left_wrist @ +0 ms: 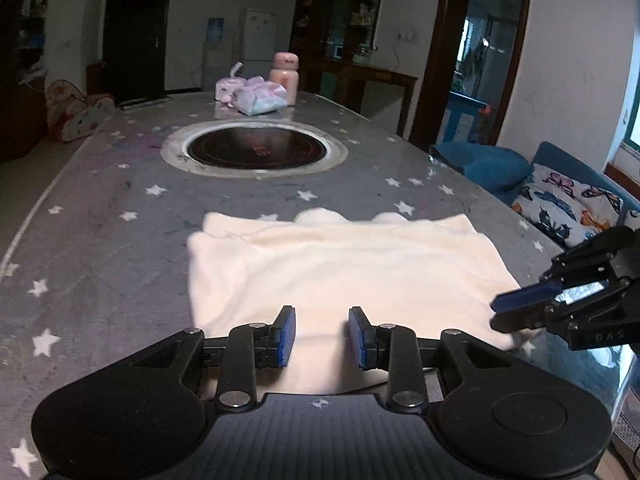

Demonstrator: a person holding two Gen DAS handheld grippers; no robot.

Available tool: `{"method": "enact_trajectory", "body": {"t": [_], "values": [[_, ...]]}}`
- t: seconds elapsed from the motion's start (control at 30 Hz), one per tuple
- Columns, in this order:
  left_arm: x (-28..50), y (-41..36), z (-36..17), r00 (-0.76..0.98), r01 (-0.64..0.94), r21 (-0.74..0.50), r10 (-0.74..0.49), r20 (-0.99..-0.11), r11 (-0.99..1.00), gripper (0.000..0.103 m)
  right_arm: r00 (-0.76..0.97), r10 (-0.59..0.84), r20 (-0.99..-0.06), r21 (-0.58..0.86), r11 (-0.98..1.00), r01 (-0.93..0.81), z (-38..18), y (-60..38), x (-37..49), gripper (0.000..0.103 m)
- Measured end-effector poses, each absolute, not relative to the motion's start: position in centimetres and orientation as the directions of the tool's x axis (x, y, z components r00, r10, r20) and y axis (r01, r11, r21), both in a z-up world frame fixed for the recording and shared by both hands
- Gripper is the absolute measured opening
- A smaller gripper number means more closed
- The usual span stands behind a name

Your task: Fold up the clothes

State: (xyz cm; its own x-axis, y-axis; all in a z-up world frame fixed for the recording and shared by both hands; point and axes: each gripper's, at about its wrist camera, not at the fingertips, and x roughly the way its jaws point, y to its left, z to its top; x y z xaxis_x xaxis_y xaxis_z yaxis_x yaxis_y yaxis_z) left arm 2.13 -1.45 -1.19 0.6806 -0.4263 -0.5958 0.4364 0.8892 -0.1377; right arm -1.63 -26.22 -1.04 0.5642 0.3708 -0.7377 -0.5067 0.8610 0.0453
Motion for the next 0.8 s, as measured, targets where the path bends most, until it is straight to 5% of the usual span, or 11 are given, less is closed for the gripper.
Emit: {"method": "enact_trajectory", "body": {"t": [0.23, 0.8], "values": [[4.3, 1.4, -1.8, 0.660, 0.351, -0.258, -0.434, -0.613, 0.900, 0.034, 0.561, 0.369, -0.741, 0.041, 0.859, -0.511, -1.1, -26.1, -1.6, 0.016], [10.0, 0.6, -1.3, 0.705, 0.268, -0.140, -0.293, -0.645, 0.953, 0.036, 0.560, 0.365, -0.744, 0.042, 0.861, -0.506, -1.2, -26.1, -1.5, 0.017]]}}
